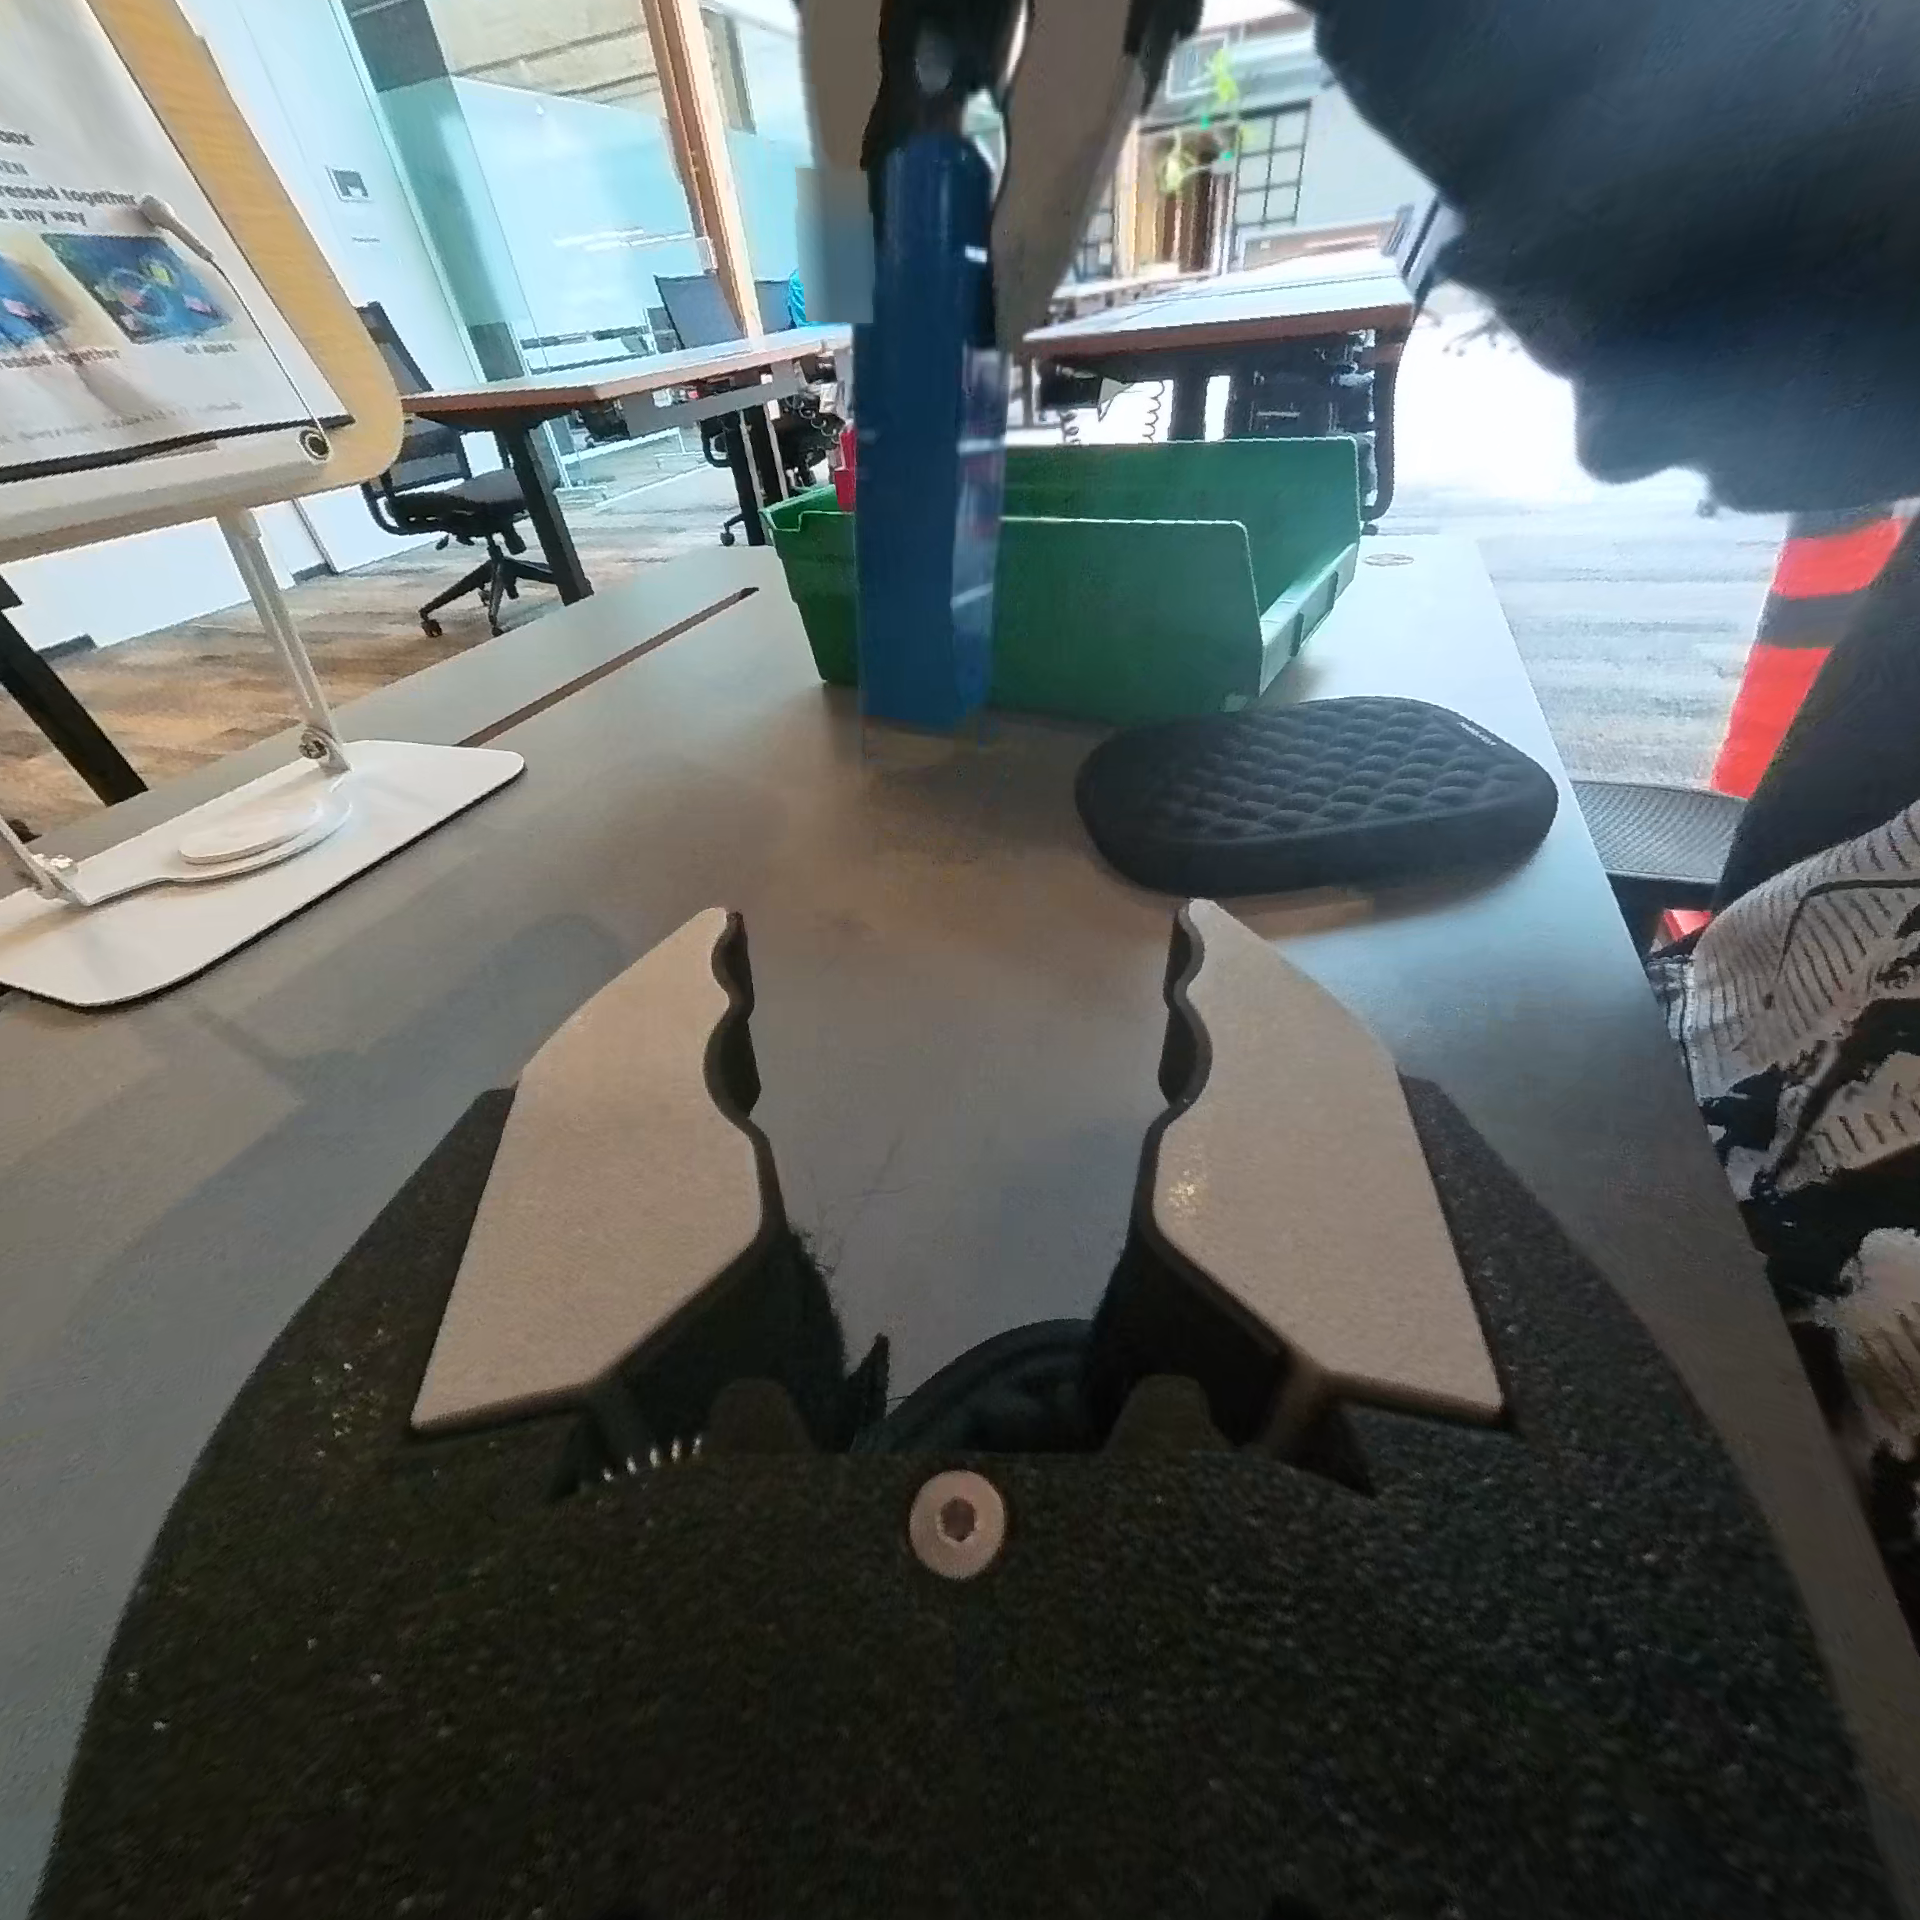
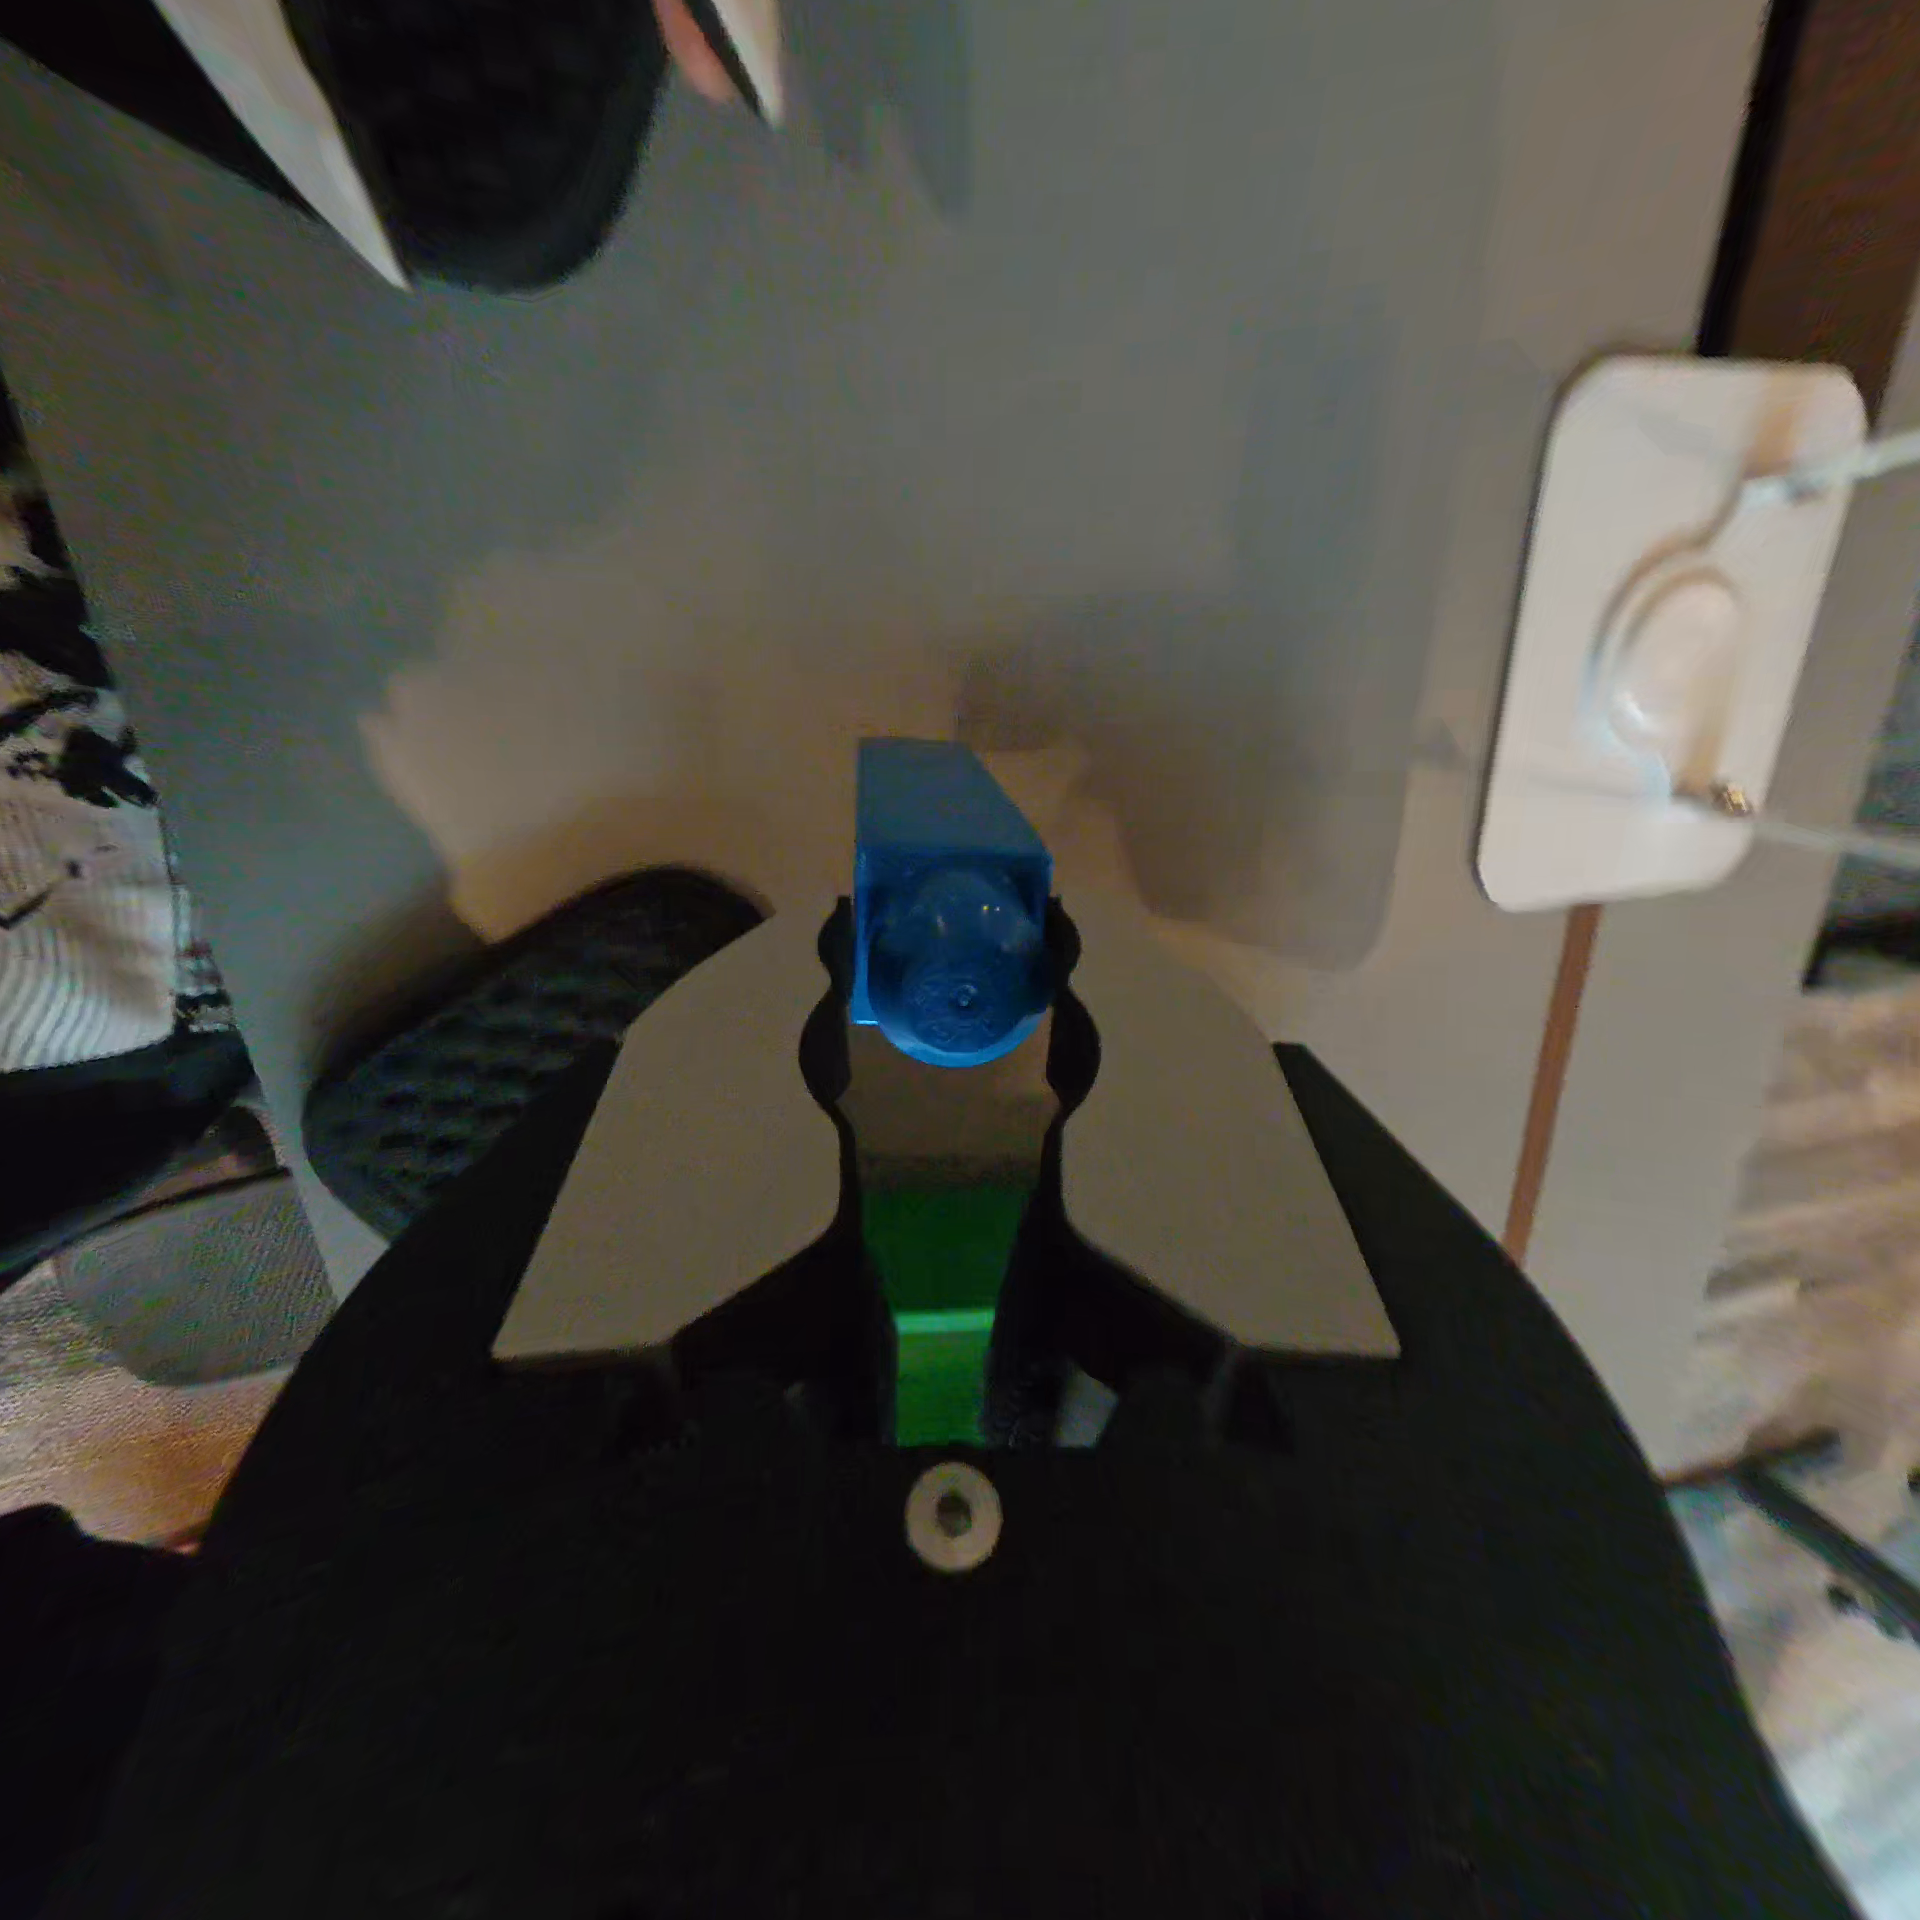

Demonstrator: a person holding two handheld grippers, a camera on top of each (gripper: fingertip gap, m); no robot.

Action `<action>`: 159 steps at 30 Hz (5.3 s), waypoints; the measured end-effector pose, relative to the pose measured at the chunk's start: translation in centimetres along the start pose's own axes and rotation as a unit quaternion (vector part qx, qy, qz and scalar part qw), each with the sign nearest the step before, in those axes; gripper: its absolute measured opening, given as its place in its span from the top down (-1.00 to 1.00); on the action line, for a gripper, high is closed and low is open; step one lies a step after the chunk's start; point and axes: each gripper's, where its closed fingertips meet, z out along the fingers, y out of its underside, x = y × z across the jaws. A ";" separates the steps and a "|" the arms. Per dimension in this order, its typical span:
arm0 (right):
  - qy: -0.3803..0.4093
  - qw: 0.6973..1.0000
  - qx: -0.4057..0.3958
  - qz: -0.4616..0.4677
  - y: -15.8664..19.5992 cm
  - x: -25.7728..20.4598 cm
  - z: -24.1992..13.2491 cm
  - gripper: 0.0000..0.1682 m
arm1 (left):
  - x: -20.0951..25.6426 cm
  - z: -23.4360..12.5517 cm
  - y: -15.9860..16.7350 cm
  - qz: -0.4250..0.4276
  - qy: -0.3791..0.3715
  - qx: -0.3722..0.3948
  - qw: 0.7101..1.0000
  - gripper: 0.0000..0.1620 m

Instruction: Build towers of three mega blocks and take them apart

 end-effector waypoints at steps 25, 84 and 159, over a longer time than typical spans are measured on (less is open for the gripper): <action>0.046 0.941 -0.105 0.319 24.4 8.4 -4.5 0.59 | 0.1 0.2 0.4 0.007 -0.004 -0.012 1.000 0.07; 0.257 0.868 0.384 0.184 2.3 3.6 -8.4 -0.12 | -0.2 0.4 0.6 0.007 -0.014 -0.015 1.000 0.08; 0.257 0.804 0.479 0.239 2.5 -2.6 6.6 0.03 | -12.6 -30.7 7.8 -0.188 -0.453 -0.395 0.776 0.60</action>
